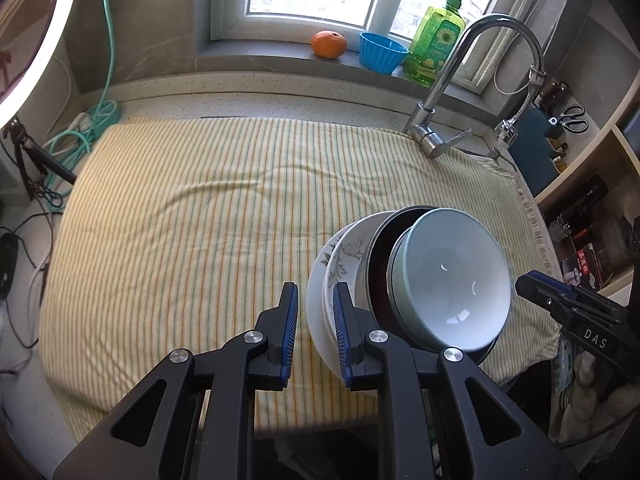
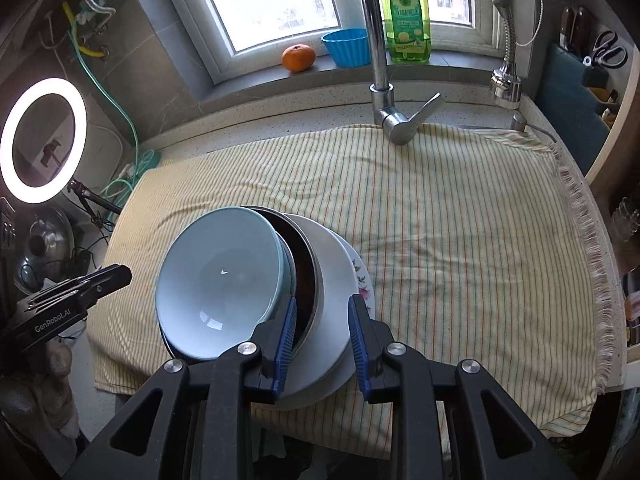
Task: Organize plates and bowls
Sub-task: 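Open both grippers to release the steel bowl rim, then withdraw both grippers away from the stacked dishes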
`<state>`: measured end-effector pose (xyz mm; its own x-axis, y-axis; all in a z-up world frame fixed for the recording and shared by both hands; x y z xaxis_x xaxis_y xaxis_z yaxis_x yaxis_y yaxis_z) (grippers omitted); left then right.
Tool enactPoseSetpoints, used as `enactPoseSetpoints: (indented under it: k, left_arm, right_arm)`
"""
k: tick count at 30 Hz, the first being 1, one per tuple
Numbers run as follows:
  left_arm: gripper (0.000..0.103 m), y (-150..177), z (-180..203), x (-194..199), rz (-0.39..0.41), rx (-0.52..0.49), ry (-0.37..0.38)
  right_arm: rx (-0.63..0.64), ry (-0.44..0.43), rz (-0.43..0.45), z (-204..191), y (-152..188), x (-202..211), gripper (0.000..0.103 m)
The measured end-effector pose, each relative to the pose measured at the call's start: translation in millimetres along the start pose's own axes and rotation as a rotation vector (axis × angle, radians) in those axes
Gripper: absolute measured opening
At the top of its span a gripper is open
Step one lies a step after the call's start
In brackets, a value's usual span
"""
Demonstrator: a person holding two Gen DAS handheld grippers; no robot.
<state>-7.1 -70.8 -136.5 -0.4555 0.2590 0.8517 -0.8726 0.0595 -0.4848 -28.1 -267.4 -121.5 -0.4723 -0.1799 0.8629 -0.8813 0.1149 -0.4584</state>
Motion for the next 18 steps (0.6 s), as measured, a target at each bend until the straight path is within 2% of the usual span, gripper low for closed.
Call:
enactPoseSetpoints:
  k: [3, 5, 10, 13, 16, 18]
  left_arm:
    - [0.019, 5.0, 7.1, 8.0, 0.015, -0.03, 0.006]
    - [0.03, 7.7, 13.3, 14.9, 0.036, -0.057, 0.004]
    - [0.041, 13.9, 26.4, 28.9, 0.078, -0.089, 0.009]
    - [0.041, 17.2, 29.9, 32.8, 0.086, -0.093, 0.018]
    - [0.041, 19.8, 32.1, 34.9, 0.094, -0.105, 0.006]
    - [0.041, 22.5, 33.8, 36.2, 0.093, -0.109, 0.005]
  right_arm:
    - [-0.019, -0.011, 0.011, -6.1, 6.5, 5.8, 0.027]
    - [-0.02, -0.008, 0.024, -10.4, 10.2, 9.9, 0.029]
    - [-0.004, 0.028, 0.08, -16.3, 16.8, 25.7, 0.038]
    - [-0.001, 0.044, 0.108, -17.3, 18.0, 35.2, 0.04]
    - [0.008, 0.075, 0.148, -17.8, 17.6, 43.9, 0.056]
    - [0.005, 0.079, 0.162, -18.5, 18.9, 48.6, 0.058]
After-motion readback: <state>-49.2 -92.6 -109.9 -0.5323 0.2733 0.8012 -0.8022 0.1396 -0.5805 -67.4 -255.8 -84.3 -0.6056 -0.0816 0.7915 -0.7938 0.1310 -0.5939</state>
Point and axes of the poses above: each gripper's, at about its wrist camera, not at the fingertips, and x roughly against the way its jaws point, z to its right, y to its underside, the point moved 6 cm from there along -x, roughly the way its jaws point, and after that the axes turned 1 degree about x, right-handed, at the moved point
